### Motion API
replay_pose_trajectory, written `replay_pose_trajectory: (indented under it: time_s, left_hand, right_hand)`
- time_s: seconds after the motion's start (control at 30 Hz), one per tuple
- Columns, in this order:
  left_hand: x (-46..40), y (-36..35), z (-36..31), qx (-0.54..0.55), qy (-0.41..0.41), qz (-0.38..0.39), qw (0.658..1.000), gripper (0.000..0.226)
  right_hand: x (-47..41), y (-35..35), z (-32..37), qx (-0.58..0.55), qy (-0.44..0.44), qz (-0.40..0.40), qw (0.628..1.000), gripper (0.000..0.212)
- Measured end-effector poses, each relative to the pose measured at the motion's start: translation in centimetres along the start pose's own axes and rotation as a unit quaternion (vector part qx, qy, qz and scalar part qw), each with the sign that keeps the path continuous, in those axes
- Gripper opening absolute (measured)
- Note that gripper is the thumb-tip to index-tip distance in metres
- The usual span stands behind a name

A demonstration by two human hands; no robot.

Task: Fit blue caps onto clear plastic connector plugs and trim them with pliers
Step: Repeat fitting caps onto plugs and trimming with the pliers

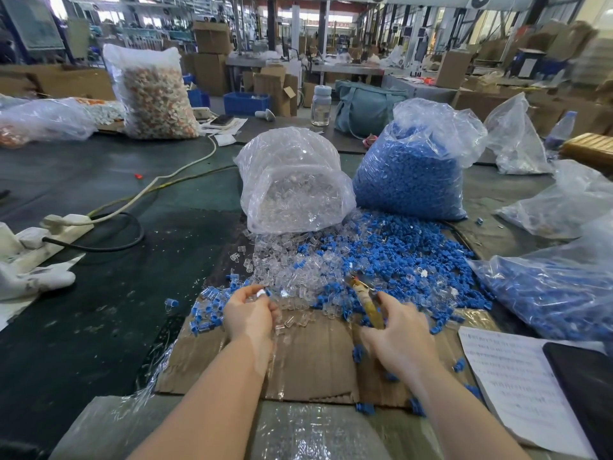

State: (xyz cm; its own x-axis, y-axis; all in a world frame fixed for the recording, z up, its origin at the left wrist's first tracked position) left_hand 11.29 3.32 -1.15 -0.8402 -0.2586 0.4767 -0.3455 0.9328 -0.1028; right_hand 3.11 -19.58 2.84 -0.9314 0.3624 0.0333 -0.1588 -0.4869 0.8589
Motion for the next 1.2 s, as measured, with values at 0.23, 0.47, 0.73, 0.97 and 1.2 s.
replay_pose_trajectory:
  time_s: [0.23, 0.47, 0.73, 0.97, 1.2]
  left_hand:
    - [-1.9, 1.5, -0.5, 0.037, 0.012, -0.028, 0.999, 0.058]
    - [-1.4, 1.0, -1.1, -0.064, -0.07, -0.024, 0.995, 0.057]
    - [3.7, -3.1, 0.1, -0.296, -0.259, 0.072, 0.916, 0.021]
    - [5.9, -5.5, 2.2, -0.374, -0.319, 0.124, 0.862, 0.018]
    - [5.3, -5.0, 2.0, -0.424, -0.351, 0.094, 0.83, 0.022]
  right_hand:
    - [-0.7, 0.0, -3.7, 0.156, -0.032, -0.04, 0.986, 0.074]
    - [-1.0, -0.2, -4.5, 0.212, -0.021, -0.062, 0.975, 0.073]
    - [-1.0, -0.4, -4.1, 0.221, -0.021, -0.052, 0.974, 0.067]
    - [1.3, -0.4, 1.3, 0.131, 0.203, -0.134, 0.961, 0.027]
    - [1.5, -2.5, 2.1, 0.14, 0.254, -0.034, 0.956, 0.03]
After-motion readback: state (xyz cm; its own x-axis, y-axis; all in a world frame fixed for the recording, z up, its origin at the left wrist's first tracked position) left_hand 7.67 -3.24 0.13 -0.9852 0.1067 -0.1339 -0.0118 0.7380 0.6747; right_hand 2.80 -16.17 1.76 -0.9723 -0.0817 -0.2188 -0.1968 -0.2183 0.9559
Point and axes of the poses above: each hand's wrist, its own x-axis away from the middle knuckle, its own y-axis out of the back of the hand, z = x × y, the point moved 8 cm from there along -x, towards the middle knuckle, and after that the axes turned 6 degrees about y, right-handed, at the moved point
